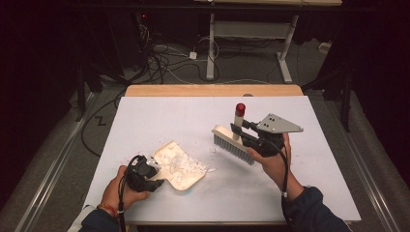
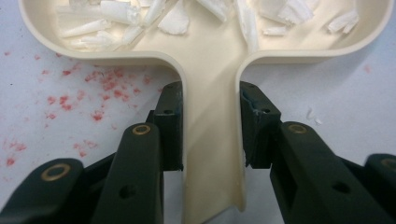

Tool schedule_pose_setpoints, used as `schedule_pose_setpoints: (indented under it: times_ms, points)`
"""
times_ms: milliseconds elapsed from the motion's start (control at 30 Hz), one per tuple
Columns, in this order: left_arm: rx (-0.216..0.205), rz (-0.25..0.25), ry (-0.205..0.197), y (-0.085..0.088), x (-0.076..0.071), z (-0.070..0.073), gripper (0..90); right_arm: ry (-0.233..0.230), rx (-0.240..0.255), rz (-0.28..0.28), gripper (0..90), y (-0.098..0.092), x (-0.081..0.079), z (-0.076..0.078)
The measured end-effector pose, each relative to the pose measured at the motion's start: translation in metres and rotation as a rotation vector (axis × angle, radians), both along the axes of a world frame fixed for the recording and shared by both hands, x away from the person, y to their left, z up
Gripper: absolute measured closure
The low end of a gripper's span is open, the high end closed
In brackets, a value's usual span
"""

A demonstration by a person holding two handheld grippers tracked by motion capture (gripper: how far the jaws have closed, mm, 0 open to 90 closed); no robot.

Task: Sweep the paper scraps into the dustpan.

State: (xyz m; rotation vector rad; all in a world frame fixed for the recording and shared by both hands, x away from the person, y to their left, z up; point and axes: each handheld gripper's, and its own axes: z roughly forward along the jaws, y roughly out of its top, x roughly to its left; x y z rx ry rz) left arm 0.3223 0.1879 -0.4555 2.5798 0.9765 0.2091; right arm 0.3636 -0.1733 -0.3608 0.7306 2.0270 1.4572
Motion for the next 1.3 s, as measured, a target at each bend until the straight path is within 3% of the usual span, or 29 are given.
schedule_pose_setpoints:
  times_ms: [133, 233, 300, 500, 800, 933, 1067, 1300]
  points:
    - [0.009, -0.012, 0.008, -0.001, -0.002, 0.001, 63.0, -0.009, -0.02, -0.052, 70.5, -0.001, 0.002, -0.005]
    - [0.019, -0.022, 0.008, -0.003, -0.003, 0.002, 63.0, -0.017, -0.078, -0.062, 70.5, 0.007, 0.003, -0.013]
    - [0.022, -0.03, 0.012, -0.004, -0.004, 0.002, 63.0, -0.014, -0.112, -0.05, 70.5, 0.014, 0.002, -0.019]
    - [0.026, -0.035, 0.018, -0.005, -0.006, 0.003, 63.0, -0.012, -0.147, 0.032, 70.4, 0.04, -0.014, -0.025]
    - [0.033, -0.033, 0.018, -0.007, -0.007, 0.003, 63.0, -0.004, -0.113, 0.174, 70.5, 0.08, -0.045, -0.024]
    - [0.024, -0.033, 0.016, -0.007, -0.008, 0.003, 62.9, -0.025, -0.113, 0.193, 70.5, 0.091, -0.049, -0.024]
    - [0.024, -0.031, 0.019, -0.007, -0.007, 0.002, 63.0, -0.022, -0.057, 0.22, 70.5, 0.088, -0.049, -0.016]
    - [0.022, -0.032, 0.019, -0.007, -0.007, 0.002, 62.9, -0.018, -0.01, 0.202, 70.5, 0.067, -0.044, -0.002]
